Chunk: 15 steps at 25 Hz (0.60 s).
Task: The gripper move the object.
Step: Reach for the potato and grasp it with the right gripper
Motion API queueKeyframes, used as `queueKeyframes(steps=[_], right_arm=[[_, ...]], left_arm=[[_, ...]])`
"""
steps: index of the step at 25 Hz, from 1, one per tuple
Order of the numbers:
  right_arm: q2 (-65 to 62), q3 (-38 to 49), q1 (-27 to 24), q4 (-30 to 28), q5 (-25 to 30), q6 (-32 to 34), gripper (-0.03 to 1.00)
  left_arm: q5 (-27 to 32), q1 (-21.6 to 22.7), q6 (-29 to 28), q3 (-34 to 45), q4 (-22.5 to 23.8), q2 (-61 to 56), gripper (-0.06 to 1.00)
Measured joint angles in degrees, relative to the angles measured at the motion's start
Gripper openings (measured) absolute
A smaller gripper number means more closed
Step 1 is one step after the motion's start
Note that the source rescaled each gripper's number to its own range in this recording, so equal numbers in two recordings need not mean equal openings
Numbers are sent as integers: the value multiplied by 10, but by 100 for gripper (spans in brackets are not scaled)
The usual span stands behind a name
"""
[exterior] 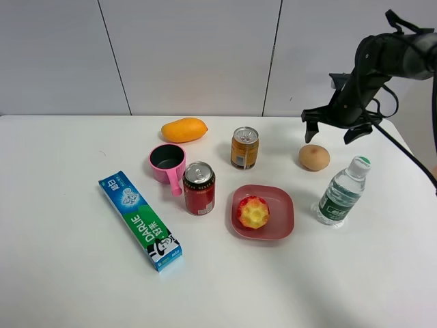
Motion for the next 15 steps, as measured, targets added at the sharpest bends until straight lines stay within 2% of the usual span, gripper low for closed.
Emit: queueKeyframes(steps=[7, 9, 11, 15], right_arm=[[38, 0, 0, 4, -4, -14, 100], [40, 0, 0, 4, -13, -17, 97], [40, 0, 0, 5, -17, -17, 83], [40, -2, 0, 11, -22, -28, 25]], left_arm=[[0, 0, 0, 0, 0, 0, 100], [0, 0, 0, 0, 0, -1, 100], [0, 0, 0, 0, 0, 0, 100], [0, 0, 0, 0, 0, 0, 100]])
